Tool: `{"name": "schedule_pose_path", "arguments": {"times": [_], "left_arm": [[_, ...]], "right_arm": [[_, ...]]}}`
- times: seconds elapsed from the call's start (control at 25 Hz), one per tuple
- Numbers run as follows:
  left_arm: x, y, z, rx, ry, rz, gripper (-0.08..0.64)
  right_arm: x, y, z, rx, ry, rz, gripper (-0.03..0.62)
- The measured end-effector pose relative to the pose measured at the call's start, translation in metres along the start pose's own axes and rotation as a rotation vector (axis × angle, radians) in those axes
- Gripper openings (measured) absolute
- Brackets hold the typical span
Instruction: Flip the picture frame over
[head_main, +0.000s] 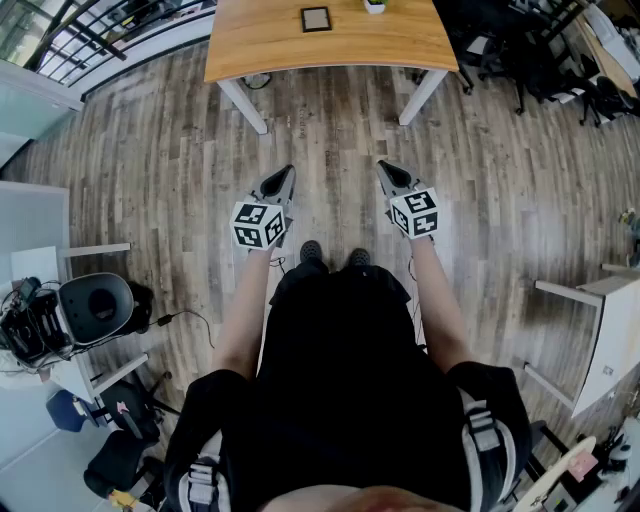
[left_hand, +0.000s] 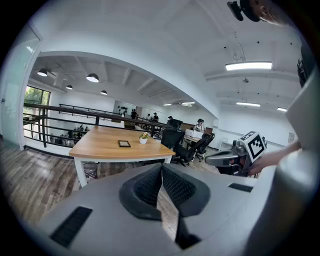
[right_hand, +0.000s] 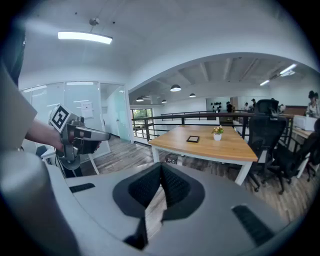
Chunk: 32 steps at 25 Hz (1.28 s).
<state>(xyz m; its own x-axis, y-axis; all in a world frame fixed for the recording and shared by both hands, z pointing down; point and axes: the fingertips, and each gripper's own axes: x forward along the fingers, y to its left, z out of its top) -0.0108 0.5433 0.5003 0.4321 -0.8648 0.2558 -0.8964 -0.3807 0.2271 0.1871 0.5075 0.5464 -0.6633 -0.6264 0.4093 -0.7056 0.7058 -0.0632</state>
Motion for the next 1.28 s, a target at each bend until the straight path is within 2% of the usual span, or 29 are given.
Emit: {"name": "schedule_pose_path", "arguments": {"times": [0.32, 0.64, 1.0, 1.28], "left_arm": [[-0.001, -0.039, -0.009, 0.006, 0.002, 0.034, 0.023], [0.003, -0.041, -0.004, 0.000, -0.016, 0.064, 0.023], [0.042, -0.014, 0.006, 0.003, 0.001, 0.016, 0.023], [0.075, 0.030, 0.026, 0.001, 0.016, -0.032, 0.023]], "right_arm": [[-0.025, -0.012, -0.015, -0.004, 0.002, 0.041, 0.008], [-0.029, -0.018, -0.023, -0.013, 0.016, 0.080, 0.008], [-0.004, -0.047, -0.013, 0.022, 0.012, 0.005, 0.025], [0.044, -0.056, 0.006, 0.052, 0.032, -0.036, 0.025]]}}
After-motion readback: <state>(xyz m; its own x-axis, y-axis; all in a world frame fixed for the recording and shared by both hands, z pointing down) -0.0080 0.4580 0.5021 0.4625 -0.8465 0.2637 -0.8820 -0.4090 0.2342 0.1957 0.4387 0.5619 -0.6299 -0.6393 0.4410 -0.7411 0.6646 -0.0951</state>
